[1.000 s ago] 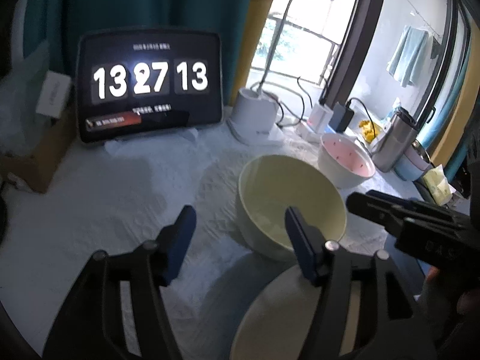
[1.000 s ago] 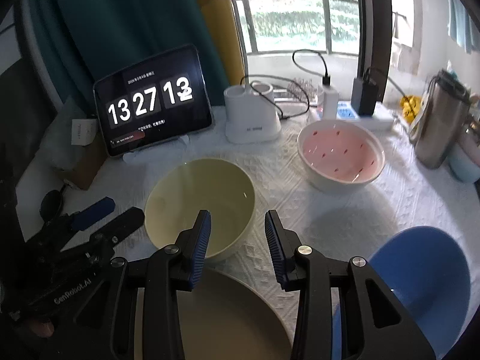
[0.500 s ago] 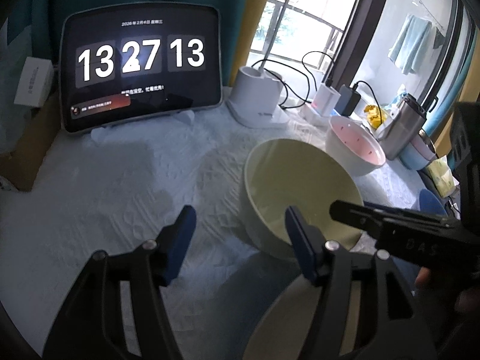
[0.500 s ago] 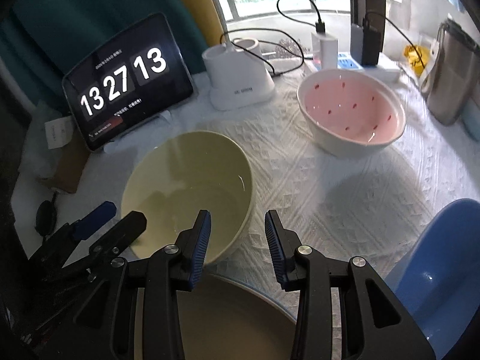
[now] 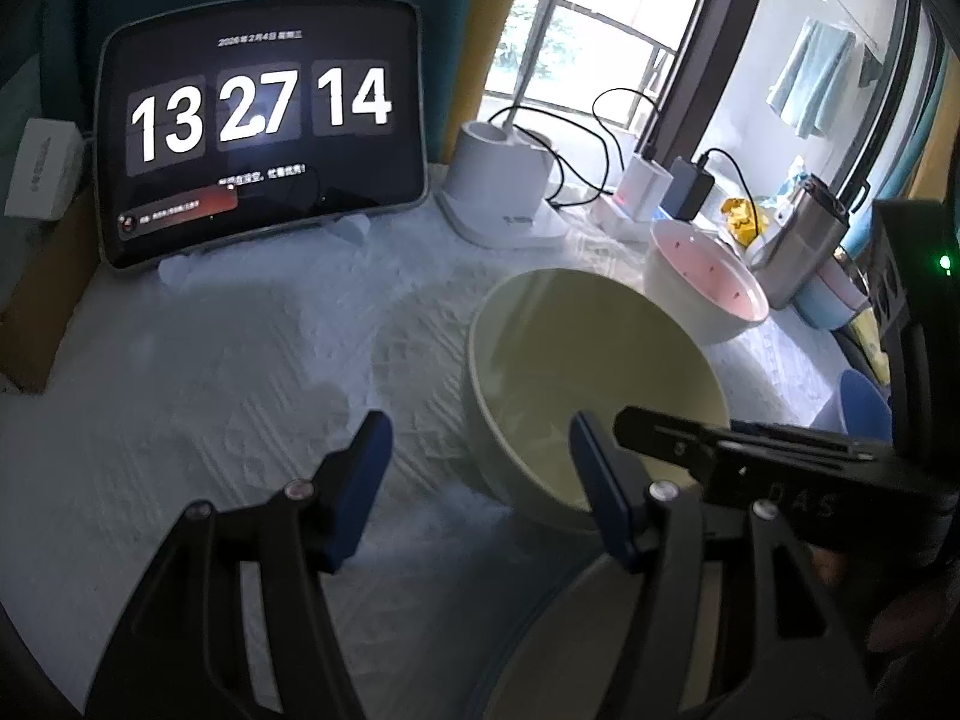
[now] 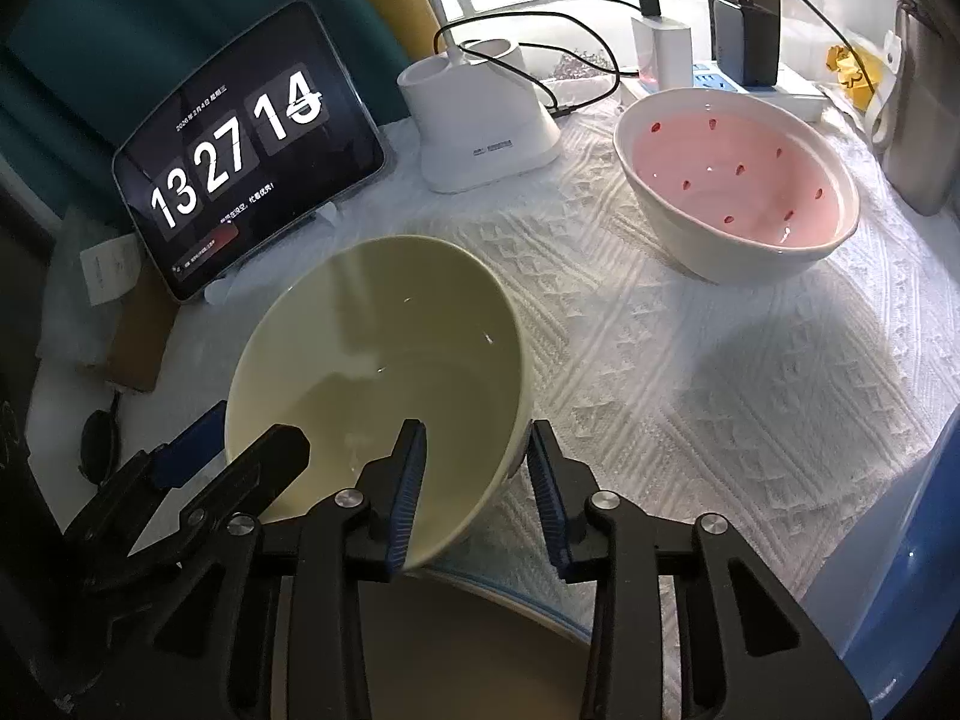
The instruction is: Organize plates and bowls
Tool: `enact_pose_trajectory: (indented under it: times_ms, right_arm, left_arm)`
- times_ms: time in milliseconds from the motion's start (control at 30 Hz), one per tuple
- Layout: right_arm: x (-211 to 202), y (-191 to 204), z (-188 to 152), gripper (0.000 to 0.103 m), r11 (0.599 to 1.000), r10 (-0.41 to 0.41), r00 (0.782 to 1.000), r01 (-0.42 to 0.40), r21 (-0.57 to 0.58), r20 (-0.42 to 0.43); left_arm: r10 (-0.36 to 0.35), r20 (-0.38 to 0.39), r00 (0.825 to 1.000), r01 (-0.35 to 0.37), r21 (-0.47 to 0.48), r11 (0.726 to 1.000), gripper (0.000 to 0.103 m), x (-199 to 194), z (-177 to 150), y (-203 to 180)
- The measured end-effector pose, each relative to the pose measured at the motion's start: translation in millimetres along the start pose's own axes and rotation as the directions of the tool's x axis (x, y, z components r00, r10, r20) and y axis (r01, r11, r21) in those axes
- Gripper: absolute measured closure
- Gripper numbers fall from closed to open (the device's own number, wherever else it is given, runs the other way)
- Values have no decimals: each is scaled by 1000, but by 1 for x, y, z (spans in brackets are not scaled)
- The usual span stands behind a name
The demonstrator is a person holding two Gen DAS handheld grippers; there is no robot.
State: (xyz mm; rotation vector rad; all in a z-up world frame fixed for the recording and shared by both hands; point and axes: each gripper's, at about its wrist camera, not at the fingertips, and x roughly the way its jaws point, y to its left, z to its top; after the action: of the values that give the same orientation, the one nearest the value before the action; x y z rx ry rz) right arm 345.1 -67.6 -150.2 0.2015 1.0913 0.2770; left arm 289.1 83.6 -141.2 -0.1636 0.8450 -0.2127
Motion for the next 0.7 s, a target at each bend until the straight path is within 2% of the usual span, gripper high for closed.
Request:
enact_pose_trajectory:
  times_ms: [33,100,200,367,700]
  right_arm:
    - [0,0,0,67,1000,-2,1000,2,-5,3]
    - [-1,0,0,68,1000,-10,1000,10,-13,11]
    - [-2,2,-2,70,999,-18,999,19,-34,28]
    - [-7,4,-2,72,999,-17,999,20,-44,51]
    - [-22,10,-9,75,997,-7,997,13,-73,81]
  left_arm:
    - [1,4,1000,-1,8,1000,43,0,0,-1]
    - [-12,4,1000,12,25,1000,53,0,-1,-4]
    - [-11,0,1000,11,60,998,62,0,-2,-10]
    - [11,3,1000,-12,57,998,65,0,-3,-11]
    - [30,59,998,-35,70,997,65,-18,-1,-16]
